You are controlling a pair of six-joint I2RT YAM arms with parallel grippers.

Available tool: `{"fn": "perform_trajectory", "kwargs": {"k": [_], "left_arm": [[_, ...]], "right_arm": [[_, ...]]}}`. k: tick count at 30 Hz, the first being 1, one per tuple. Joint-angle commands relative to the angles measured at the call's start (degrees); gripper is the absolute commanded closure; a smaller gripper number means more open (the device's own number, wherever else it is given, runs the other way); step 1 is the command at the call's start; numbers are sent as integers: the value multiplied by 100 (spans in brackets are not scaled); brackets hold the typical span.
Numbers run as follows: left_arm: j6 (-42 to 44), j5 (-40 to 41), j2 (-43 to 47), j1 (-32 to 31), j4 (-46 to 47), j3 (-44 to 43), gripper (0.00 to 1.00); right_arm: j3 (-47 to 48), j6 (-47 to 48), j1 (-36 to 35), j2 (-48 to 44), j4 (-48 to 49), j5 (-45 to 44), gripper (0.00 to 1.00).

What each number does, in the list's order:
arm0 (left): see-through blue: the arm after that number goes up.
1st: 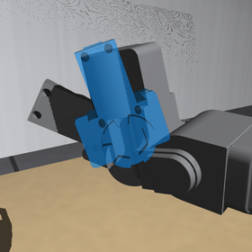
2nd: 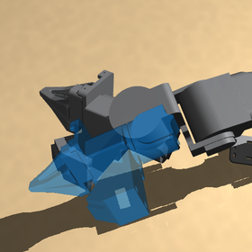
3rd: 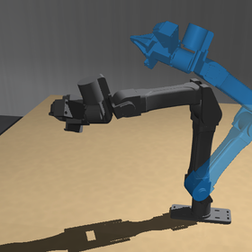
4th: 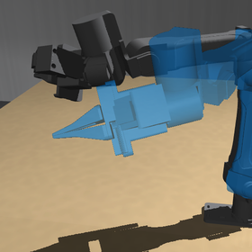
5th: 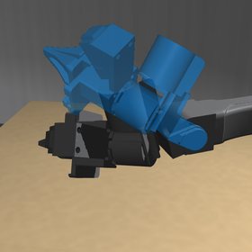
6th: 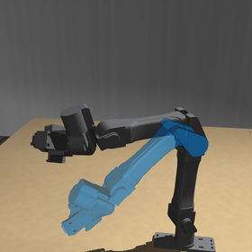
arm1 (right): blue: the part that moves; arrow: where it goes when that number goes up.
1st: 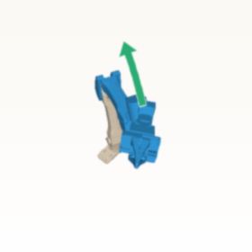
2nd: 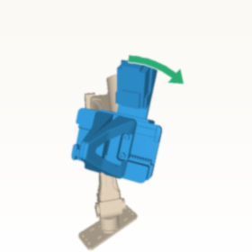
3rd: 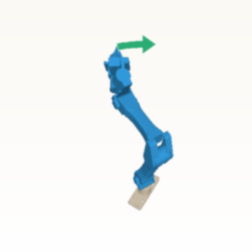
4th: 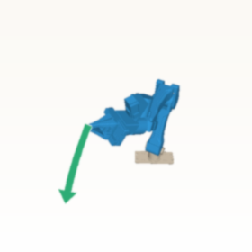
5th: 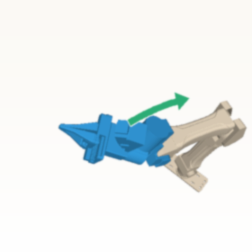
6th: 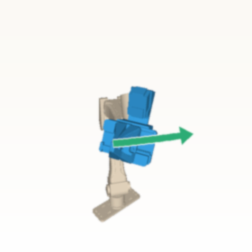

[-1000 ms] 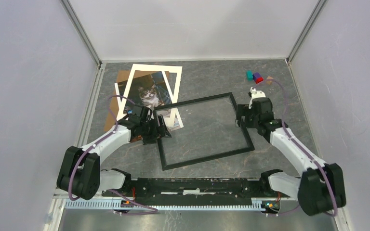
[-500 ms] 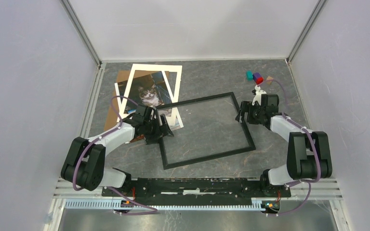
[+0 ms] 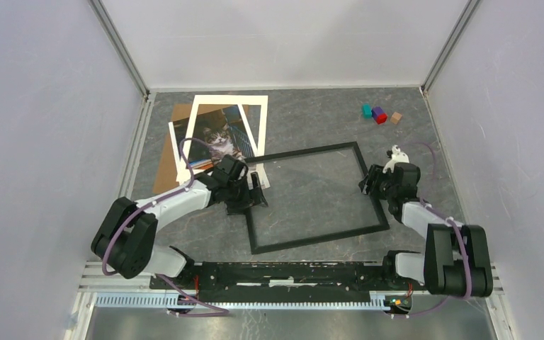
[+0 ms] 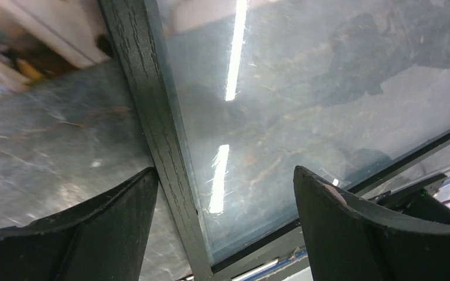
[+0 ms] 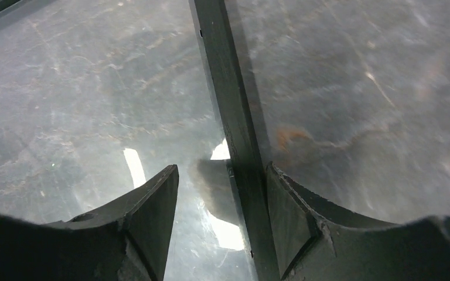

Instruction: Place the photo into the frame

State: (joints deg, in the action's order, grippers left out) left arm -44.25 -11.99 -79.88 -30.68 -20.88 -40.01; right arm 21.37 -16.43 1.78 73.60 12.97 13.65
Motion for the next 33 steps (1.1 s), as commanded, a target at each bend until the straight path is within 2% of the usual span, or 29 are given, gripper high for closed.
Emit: {"fn": "perform_trajectory", "kwargs": {"k": [1,6,9,18,20,22,24,26,29,31,33], "left_arm": [[-756,-114,135,-661,634,-843,11],[-788,99,-377,-1142,641,-1389,9],[-848,-68,-949,-1314,820,-1680,9],[-509,-33,-2387,-1670,488,-2927,8],[-241,181,-2409,-1663,110,-3053,6],[65,517,-2250,-1612,-322,-3051,3],[431,611,-1852,-1380,-586,-2799,1],[856,552,-1223,-890,-854,-2483,0],[1685,326,-487,-150,-1539,-2463,0],[1941,304,-103,314,-1814,-2555,0],[1903,332,191,824,-1667,-2443,0]], "right_arm": [[-429,-467,131,-641,-387,160,38],[-687,-409,685,-1180,-801,-336,39],[-661,-382,1012,-1260,-910,-251,39],[-517,-269,1198,-972,-709,-265,41],[-512,-125,1195,-1019,-741,-378,38],[-351,155,1194,-1109,-995,-710,24],[-101,373,1188,-1211,-1173,-1082,9],[329,464,1157,-1175,-1481,-1429,7],[968,462,874,-1043,-1711,-1916,5],[1466,499,389,-848,-1871,-2441,5],[1944,429,-256,-552,-1899,-2596,5]]}}
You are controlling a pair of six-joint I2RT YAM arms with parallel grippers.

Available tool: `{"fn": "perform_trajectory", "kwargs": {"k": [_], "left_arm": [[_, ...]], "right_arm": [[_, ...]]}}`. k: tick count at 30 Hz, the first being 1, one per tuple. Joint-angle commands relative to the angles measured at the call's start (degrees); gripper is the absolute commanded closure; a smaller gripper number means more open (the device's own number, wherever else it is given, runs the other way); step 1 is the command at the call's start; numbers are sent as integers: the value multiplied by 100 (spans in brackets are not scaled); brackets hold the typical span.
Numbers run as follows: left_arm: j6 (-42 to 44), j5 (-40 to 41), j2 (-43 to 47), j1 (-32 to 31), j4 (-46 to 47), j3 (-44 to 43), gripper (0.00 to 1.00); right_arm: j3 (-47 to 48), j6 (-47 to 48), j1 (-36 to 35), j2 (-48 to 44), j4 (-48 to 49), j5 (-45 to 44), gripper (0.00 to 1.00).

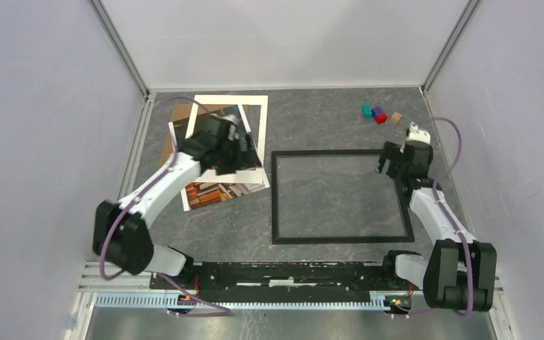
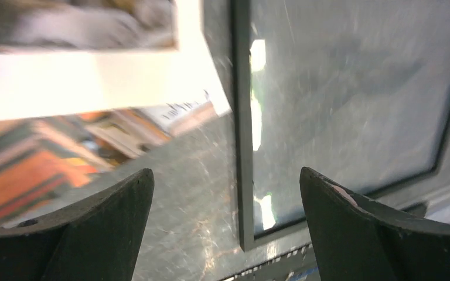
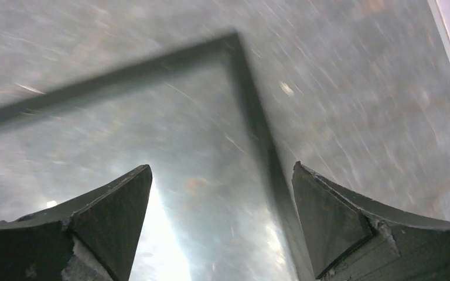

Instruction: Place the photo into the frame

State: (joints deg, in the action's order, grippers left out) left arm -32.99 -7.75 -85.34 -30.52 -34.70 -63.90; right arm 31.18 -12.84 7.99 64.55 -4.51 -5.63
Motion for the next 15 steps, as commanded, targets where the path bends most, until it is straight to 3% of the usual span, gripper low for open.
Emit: {"fn": "perform_trajectory", "kwargs": {"k": [1,4,8,11,15], "left_arm": [[636,-205,798,1109,-52,56,0],[170,-532,525,1626,588,140,0],[-258,-895,-500,1847,1203,-391,5],[-363,-708,-1065,1879,942,-817,7],[-541,-240,-1106,1888,879,-552,5]], "right_arm": [[1192,-30,-1213,613,-127,-445,5],[1896,-663,-2232,1487,362,879,6],[2828,-1559,-3390,2816,1155,1853,11],[3511,-1947,-4085,3636,1499,1963,14],[4067,-2602,-4595,4336,1499,1868,20]]}}
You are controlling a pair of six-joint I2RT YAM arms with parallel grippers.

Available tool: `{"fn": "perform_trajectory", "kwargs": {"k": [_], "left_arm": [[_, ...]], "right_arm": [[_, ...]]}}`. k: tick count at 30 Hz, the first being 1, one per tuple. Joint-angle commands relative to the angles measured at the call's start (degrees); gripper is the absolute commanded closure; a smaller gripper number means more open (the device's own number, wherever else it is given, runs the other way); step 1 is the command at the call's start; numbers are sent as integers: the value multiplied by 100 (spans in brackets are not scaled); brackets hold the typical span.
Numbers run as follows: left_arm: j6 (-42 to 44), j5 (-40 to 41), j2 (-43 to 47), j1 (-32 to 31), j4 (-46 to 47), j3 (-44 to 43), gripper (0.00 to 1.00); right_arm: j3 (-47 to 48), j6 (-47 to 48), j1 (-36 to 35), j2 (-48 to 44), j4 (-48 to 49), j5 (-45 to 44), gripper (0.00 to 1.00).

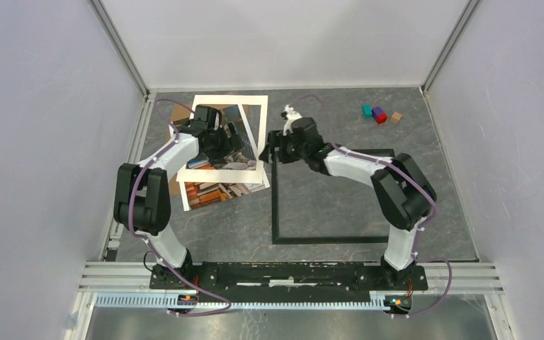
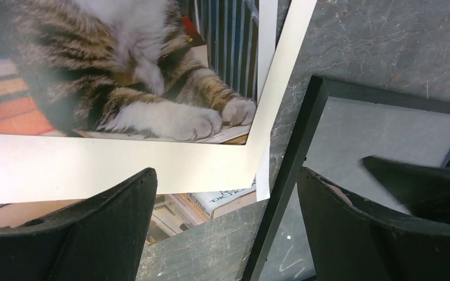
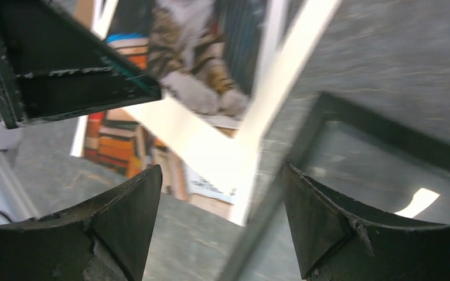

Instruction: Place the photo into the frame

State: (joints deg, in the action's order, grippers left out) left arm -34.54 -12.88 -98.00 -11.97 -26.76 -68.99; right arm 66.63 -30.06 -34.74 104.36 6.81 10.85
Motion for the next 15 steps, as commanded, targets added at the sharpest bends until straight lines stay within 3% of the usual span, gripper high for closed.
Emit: {"fn": "perform_trajectory", "kwargs": {"k": [1,6,11,15], "left_arm": [[-441,389,153,49,105,87,4],[-429,241,-186,175,173,179,3],[-336,156,-364,192,61,175,3],[-455,130,-561,227,-35,319,3]], "right_arm": [[588,-996,-432,465,334,143,21],[743,-1113,-837,757,24,-438,23],[1330,-844,-1057,1188,-1069,-1043,35],[1214,-903,-1209,1198,-1242,-1686,36]]}}
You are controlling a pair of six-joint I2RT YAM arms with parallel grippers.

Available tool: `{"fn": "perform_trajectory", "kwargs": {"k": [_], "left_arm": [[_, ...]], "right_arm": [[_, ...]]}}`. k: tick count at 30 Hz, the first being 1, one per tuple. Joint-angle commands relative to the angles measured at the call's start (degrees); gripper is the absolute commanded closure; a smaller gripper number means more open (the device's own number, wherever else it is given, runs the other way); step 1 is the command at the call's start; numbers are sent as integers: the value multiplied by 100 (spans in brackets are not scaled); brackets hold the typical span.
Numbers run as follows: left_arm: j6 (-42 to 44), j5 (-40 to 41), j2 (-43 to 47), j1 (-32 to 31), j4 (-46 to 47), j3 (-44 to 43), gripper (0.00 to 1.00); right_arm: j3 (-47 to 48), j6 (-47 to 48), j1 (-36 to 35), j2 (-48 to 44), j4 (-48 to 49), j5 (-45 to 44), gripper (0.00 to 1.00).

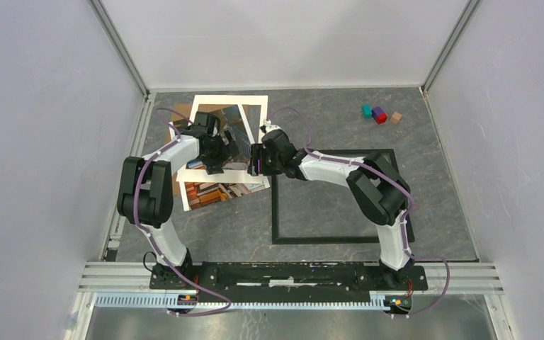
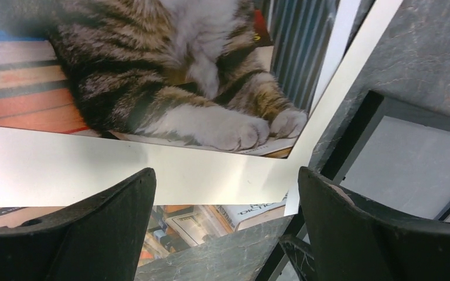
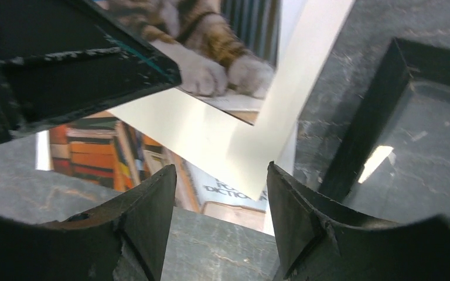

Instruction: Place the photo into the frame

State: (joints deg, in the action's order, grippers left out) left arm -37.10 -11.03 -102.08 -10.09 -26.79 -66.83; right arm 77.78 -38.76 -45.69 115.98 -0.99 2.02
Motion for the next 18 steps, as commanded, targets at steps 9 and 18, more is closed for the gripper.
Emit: {"fn": "perform_trajectory", "kwargs": {"k": [9,18], "left_arm": [[-536,44,-347,91,17,458,4],[-562,-178,-500,94,108,528,5]], "right_arm": [[163,-267,-119,446,-454,-997,40],[-161,-610,-107,479,911,-220,39]]}}
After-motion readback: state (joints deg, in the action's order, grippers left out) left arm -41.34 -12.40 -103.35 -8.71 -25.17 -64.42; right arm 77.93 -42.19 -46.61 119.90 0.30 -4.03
